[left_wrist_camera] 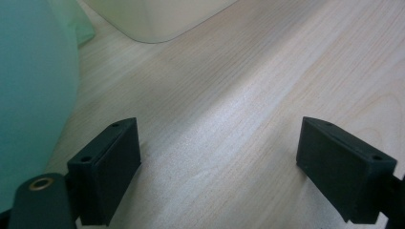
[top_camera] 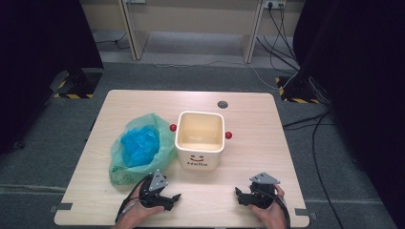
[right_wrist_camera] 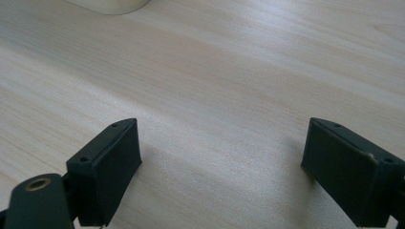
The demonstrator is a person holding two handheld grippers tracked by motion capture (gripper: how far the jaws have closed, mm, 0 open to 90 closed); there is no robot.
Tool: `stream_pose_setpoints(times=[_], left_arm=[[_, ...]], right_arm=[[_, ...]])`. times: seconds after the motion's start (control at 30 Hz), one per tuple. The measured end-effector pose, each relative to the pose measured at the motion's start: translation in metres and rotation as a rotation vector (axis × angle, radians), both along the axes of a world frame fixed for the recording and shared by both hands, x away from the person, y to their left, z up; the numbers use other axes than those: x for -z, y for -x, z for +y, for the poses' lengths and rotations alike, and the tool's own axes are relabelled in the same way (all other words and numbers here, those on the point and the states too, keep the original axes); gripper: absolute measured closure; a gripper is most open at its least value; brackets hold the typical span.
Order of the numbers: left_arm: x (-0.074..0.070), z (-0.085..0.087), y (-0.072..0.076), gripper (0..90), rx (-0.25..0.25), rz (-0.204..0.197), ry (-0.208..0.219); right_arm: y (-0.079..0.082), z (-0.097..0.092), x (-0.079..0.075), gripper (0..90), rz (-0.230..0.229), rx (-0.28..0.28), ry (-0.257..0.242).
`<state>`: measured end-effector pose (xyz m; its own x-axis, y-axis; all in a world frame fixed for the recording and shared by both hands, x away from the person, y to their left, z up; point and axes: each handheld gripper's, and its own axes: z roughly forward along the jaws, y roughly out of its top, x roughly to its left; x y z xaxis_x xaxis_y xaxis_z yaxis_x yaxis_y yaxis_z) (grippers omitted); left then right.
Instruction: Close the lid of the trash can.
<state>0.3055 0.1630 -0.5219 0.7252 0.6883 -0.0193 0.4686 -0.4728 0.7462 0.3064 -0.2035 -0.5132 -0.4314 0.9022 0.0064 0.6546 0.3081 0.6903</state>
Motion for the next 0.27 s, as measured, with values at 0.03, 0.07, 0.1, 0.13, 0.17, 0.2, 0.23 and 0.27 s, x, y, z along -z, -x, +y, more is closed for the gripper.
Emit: stream_pose_setpoints(times=[0.03,0.07,0.1,0.13,0.17,0.2,0.23,0.27], left_arm=[[0.0000,0.0000,0.0000,14.0,0.000,0.000,0.000],[0.0000,0.0000,0.0000,14.0,0.000,0.000,0.000],[0.0000,-0.0001,-0.0001,14.0,0.000,0.000,0.000],[0.0000,-0.0001,-0.0001,13.9,0.000,0.000,0.000],[0.0000,-0.0001,-0.0001,13.9,0.000,0.000,0.000],[0.0000,-0.0002,-0.0001,13.8,0.000,0.000,-0.001],[0.0000,-0.0002,-0.0001,13.8,0.000,0.001,0.000],[0.0000,-0.0002,-0.0002,13.8,0.000,0.001,-0.001]], right_arm=[[-0.0001,-0.0001,0.0000,13.0,-0.001,-0.001,0.001],[-0.0001,-0.0001,0.0000,13.0,-0.001,-0.001,0.001],[-0.0001,0.0000,0.0000,13.0,-0.001,-0.001,0.002],[-0.0002,-0.0001,0.0001,13.0,-0.002,-0.002,0.002],[-0.0002,0.0000,0.0001,13.0,-0.002,-0.001,0.002],[-0.0002,0.0000,0.0001,13.0,-0.002,-0.002,0.002],[-0.0001,0.0001,0.0000,13.0,-0.001,0.000,0.002],[-0.0002,0.0001,0.0000,12.9,-0.001,0.000,0.002]])
